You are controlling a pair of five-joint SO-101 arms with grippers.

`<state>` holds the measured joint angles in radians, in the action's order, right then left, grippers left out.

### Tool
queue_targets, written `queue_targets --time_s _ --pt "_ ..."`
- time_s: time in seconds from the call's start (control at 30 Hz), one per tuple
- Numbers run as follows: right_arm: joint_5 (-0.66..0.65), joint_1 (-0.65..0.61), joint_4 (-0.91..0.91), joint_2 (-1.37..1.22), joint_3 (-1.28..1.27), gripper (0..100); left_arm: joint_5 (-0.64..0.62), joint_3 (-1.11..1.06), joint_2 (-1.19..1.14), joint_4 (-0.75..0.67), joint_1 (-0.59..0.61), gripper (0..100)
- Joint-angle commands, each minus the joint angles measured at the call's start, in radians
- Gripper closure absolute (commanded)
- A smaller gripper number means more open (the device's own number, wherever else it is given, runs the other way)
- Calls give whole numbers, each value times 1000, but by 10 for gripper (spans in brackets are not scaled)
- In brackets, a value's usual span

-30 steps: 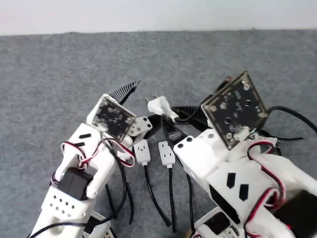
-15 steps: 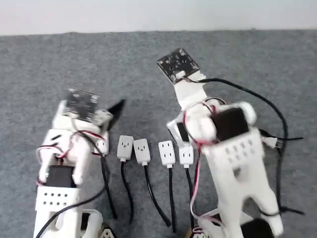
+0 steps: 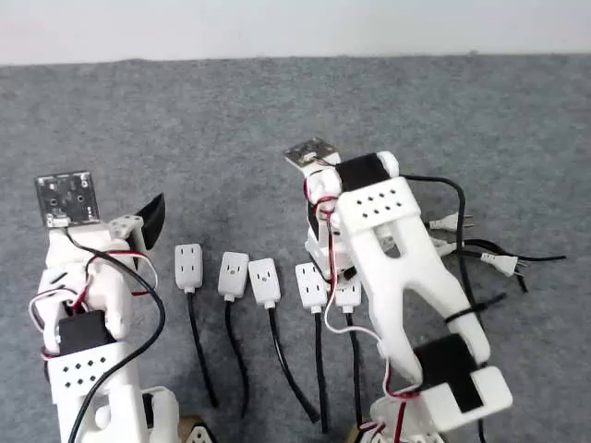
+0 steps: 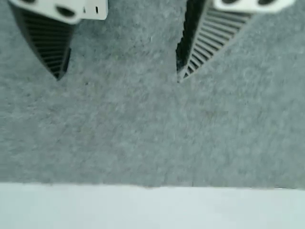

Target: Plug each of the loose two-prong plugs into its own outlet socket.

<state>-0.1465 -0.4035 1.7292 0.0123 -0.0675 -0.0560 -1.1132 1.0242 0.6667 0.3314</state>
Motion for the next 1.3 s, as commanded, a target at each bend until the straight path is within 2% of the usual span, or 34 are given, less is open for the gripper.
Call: queue_targets --time_s 0.0,0.3,0.6,1.0,1.27 --pt "15 38 -5 4 46 990 -20 -39 0 -94 12 659" --pt "-2 96 15 1 63 990 -15 -124 0 -206 5 660" --pt "-9 148 -56 -7 3 990 -11 -134 0 -201 -40 660" --pt "-8 142 -191 -7 -144 990 -11 -134 0 -201 -38 660" --pt "-6 108 -186 2 -158 990 -9 -142 0 -206 -41 660"
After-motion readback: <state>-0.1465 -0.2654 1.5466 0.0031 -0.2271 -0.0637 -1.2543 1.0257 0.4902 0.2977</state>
